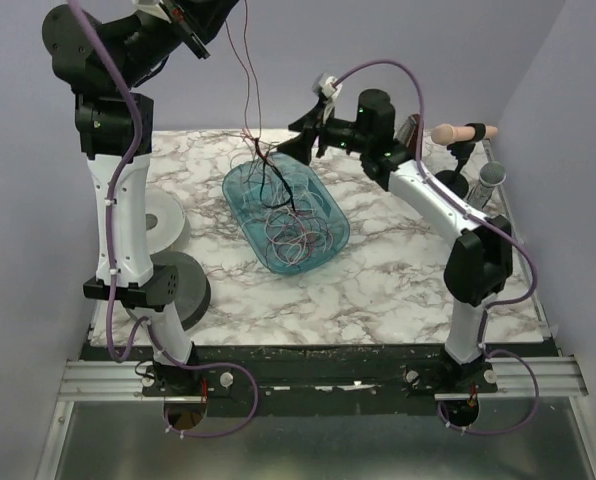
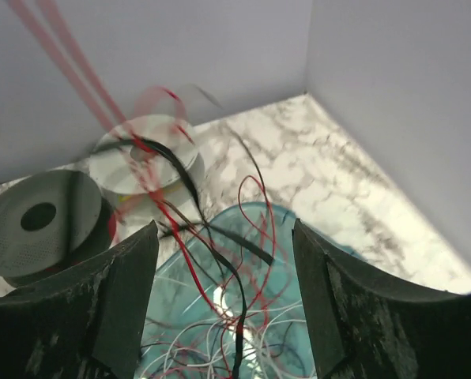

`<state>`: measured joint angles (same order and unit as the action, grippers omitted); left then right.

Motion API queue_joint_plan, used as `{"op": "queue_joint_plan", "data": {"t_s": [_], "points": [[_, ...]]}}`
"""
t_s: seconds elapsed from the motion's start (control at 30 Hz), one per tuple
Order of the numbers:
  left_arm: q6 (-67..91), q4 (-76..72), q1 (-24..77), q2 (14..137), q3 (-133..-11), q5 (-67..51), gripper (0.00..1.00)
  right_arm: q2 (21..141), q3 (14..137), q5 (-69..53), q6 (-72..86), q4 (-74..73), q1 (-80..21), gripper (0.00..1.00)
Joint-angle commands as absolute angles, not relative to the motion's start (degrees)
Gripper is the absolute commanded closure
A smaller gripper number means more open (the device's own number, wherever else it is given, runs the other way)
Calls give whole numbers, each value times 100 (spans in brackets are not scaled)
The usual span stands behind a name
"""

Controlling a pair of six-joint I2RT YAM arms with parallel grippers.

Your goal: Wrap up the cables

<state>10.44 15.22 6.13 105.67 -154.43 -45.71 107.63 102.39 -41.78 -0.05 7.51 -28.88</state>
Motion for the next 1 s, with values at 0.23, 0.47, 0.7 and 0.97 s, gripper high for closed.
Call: {"op": "queue_joint_plan", "data": {"t_s": [0.23, 0.47, 0.7, 0.97], "points": [[1461, -255, 782, 10406, -15232, -4457, 100, 11690, 10364, -4315, 545, 1230, -3419, 35], [371, -693, 782, 10485, -15415, -3150, 100, 11356, 9239, -3632, 237, 906, -3314, 99], [-764, -1862, 773, 10608, -15662, -1881, 100, 11821, 8886, -2436, 62, -587, -2865, 99], [-1282, -2029, 773, 10617, -15662, -1644, 100, 11830, 9105, -2461, -281, -1185, -2839, 99]]}}
